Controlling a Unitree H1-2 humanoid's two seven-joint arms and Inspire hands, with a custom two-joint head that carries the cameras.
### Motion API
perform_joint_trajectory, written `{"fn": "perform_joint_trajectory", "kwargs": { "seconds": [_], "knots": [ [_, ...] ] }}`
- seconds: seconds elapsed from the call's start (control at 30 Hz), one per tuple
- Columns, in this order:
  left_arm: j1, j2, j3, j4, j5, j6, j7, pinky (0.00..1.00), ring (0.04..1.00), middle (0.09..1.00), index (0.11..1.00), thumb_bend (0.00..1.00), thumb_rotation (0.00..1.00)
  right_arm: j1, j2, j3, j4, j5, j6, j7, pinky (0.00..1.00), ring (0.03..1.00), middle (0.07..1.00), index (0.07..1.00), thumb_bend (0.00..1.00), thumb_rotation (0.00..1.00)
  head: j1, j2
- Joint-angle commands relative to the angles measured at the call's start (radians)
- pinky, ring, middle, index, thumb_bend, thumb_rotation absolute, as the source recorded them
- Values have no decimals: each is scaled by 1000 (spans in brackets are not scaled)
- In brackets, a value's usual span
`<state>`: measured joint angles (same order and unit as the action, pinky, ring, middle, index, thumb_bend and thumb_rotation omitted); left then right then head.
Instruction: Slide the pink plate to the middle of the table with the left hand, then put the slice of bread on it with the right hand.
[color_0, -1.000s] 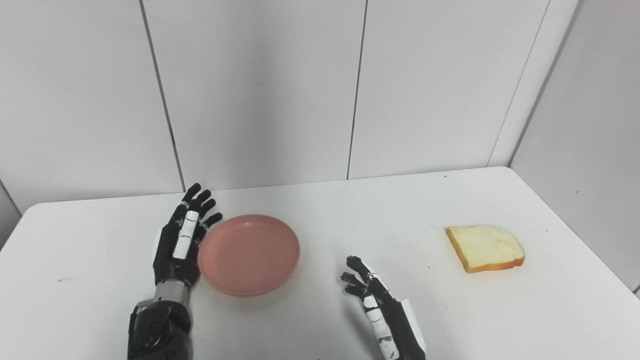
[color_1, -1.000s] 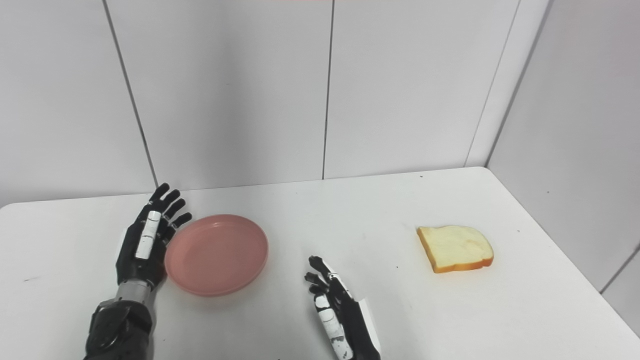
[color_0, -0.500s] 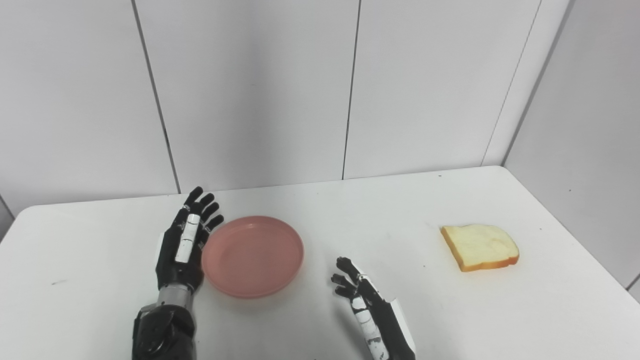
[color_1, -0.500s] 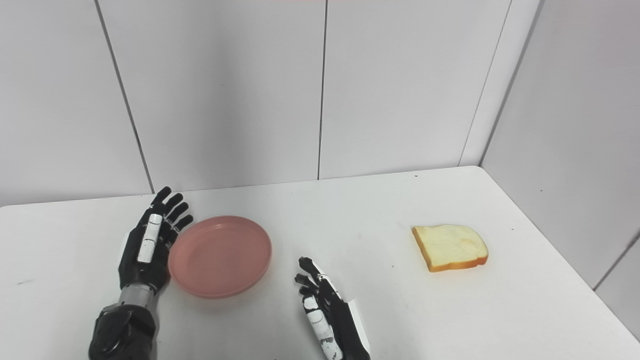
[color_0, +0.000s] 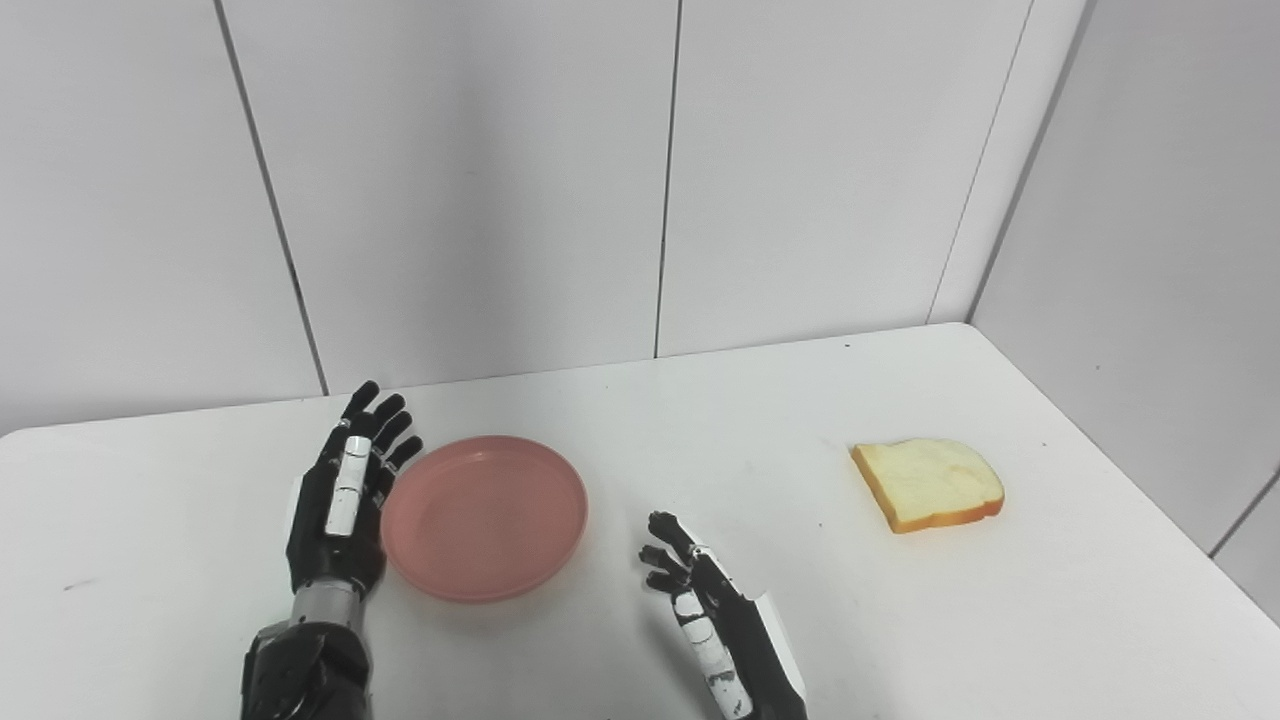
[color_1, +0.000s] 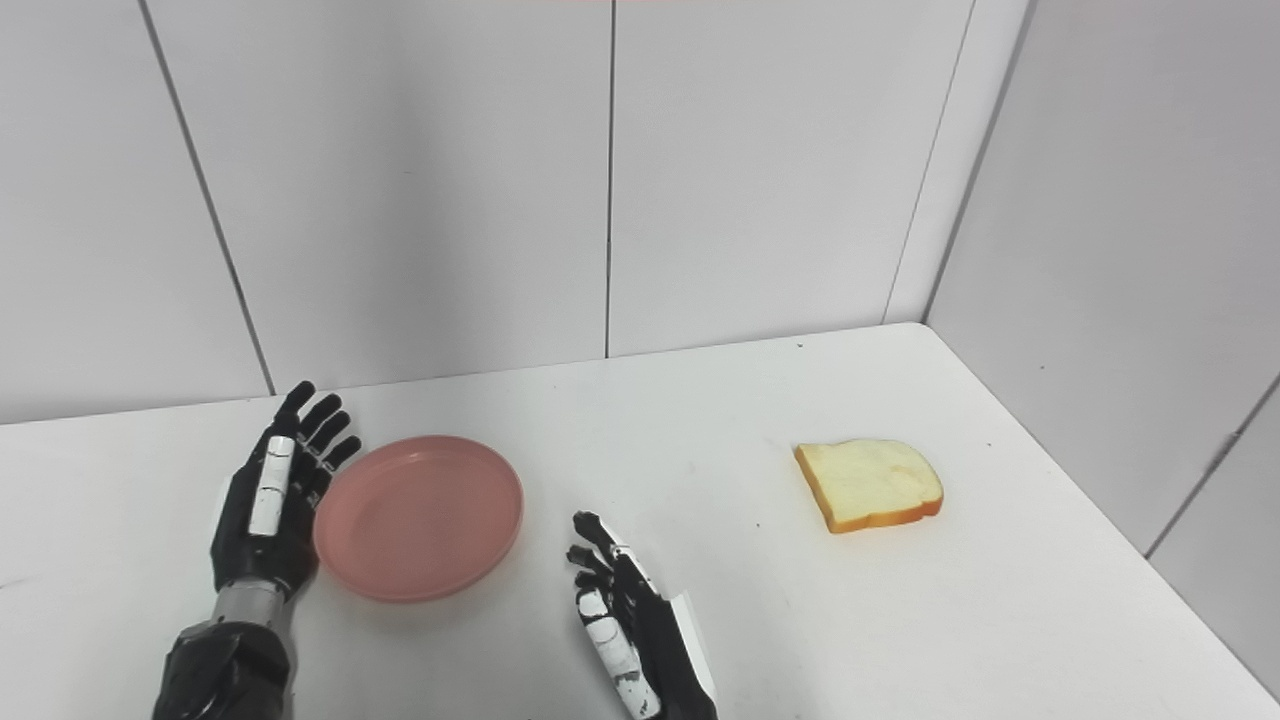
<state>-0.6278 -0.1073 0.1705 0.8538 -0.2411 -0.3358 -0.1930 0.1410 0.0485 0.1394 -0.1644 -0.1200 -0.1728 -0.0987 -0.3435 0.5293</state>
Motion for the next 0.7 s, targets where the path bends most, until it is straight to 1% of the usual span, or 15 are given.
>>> {"fn": "perform_joint_trajectory", "kwargs": {
  "seconds": [0.0,0.07,0.13,0.2,0.23,0.33,0.43,0.47,0.53,0.57,0.6,0.63,0.67],
  "knots": [
    [106,-7,3,89,-17,-2,-15,796,865,836,832,821,621,73,46,2,-32,11,-34,-16,825,845,893,872,758,983,1,1],
    [99,-1,5,105,-20,-9,-21,800,864,838,832,822,619,63,40,-12,-63,16,-34,-22,828,842,892,870,764,973,-11,-5],
    [92,5,6,118,-24,-12,-27,807,865,839,840,827,622,51,25,-26,-92,-16,-35,-29,820,838,891,870,755,978,-20,-11],
    [83,10,7,133,-31,-15,-34,822,869,841,845,835,620,31,-8,-51,-123,-52,-40,-30,794,833,882,867,725,986,-27,-16],
    [78,13,7,143,-34,-19,-37,819,870,841,843,834,620,19,-28,-66,-137,-66,-40,-28,800,838,885,871,740,959,-33,-23],
    [64,21,13,172,-42,-33,-44,811,869,837,836,837,614,-21,-90,-121,-165,-74,-35,-8,817,851,894,882,766,932,-43,-30],
    [53,25,21,188,-55,-36,-52,820,871,835,830,861,603,-61,-165,-178,-183,-89,-24,20,821,857,897,889,809,946,-54,-37],
    [50,26,22,193,-58,-37,-54,829,870,839,831,864,600,-71,-186,-191,-183,-95,-23,26,811,851,891,884,835,957,-59,-41],
    [45,28,22,200,-60,-39,-54,839,869,844,838,881,608,-88,-231,-214,-188,-94,1,40,816,855,891,888,901,942,-63,-45],
    [43,29,22,204,-60,-41,-54,840,869,845,839,883,610,-92,-243,-220,-188,-92,9,44,817,856,891,889,910,939,-63,-45],
    [42,29,21,204,-60,-42,-55,841,869,846,840,884,611,-102,-275,-232,-181,-101,10,51,817,857,892,889,915,936,-64,-46],
    [42,30,20,203,-60,-43,-55,839,868,845,845,879,615,-109,-297,-240,-175,-108,9,57,826,857,896,898,898,921,-64,-46],
    [39,31,20,211,-60,-49,-57,838,868,845,847,877,616,-121,-327,-252,-161,-117,-6,62,829,857,898,901,893,916,-63,-47]
  ]
}}
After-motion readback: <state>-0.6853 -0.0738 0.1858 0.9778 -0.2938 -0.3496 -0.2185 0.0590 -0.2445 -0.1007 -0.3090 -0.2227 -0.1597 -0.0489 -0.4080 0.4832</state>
